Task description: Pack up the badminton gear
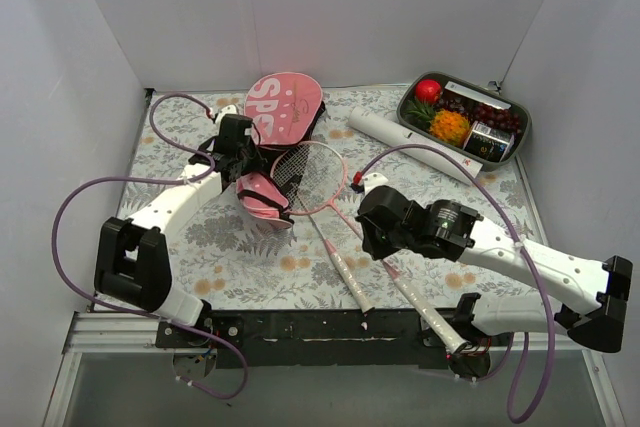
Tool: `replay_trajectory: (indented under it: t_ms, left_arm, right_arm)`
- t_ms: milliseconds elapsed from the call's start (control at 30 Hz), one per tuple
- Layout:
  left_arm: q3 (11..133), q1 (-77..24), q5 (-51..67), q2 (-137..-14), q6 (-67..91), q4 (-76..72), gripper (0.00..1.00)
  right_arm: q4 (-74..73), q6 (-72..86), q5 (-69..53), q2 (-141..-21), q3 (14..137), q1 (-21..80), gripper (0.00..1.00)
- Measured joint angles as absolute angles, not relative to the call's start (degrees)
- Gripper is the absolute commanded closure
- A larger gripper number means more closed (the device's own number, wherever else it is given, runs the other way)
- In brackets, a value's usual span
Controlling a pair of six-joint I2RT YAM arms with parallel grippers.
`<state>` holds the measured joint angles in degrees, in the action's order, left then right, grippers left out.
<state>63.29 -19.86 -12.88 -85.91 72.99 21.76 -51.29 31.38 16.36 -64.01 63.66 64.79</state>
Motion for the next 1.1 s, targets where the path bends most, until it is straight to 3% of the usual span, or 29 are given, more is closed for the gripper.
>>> replay_trajectory:
  t_ms: [567,1100]
  left_arm:
    - [40.1,-26.0,-7.4,-66.3,79.4,15.0,1.00]
    - [31.3,-33.3,-0.7,-65.4,84.5,7.6,1.00]
  right_arm:
    - [-26.4,33.9,19.2,-82.3,60.7,64.0,0.99]
    - [2.2,32.6,23.1,-100.7,64.3,54.0,0.99]
